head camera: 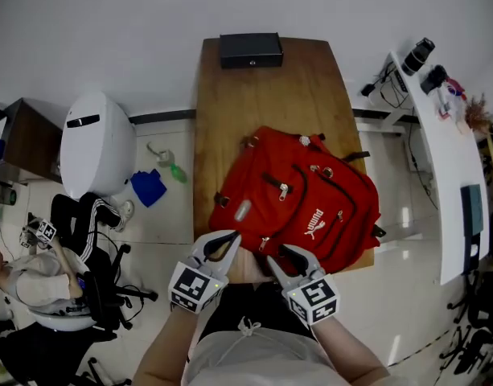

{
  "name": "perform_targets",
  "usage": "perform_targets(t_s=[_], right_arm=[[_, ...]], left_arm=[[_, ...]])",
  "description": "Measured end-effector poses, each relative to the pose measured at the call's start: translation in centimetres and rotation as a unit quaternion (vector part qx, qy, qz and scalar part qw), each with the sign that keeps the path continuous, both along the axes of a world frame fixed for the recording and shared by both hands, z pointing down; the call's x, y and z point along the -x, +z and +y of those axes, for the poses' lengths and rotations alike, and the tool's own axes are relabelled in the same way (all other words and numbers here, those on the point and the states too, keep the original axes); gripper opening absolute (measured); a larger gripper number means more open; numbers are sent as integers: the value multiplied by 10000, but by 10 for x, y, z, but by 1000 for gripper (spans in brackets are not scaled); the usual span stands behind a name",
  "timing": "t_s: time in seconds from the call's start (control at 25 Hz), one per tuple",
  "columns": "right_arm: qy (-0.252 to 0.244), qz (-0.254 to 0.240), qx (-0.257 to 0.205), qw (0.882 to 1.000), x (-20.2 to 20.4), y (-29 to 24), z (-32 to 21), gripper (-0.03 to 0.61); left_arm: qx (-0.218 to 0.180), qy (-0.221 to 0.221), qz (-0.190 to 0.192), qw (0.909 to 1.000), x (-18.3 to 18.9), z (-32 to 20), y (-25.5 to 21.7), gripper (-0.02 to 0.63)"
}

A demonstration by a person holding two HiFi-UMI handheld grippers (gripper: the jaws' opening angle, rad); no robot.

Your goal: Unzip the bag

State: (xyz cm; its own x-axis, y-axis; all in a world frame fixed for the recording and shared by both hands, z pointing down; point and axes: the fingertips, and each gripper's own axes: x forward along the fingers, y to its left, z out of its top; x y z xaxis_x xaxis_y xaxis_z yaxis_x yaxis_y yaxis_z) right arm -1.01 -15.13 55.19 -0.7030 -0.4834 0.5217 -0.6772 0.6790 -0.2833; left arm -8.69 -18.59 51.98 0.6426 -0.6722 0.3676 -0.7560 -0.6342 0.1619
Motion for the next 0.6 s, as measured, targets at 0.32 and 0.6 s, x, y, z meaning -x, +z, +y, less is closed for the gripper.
perform_targets(t_s=[0.32, 0.6], right_arm=[[459, 16, 954, 9944, 21, 71, -7, 146], [942, 88, 1003, 9905, 14, 82, -21, 37]], left_arm=[[421, 570, 180, 9973, -20, -24, 49, 6], [586, 704, 243, 9955, -27, -30, 65, 6]])
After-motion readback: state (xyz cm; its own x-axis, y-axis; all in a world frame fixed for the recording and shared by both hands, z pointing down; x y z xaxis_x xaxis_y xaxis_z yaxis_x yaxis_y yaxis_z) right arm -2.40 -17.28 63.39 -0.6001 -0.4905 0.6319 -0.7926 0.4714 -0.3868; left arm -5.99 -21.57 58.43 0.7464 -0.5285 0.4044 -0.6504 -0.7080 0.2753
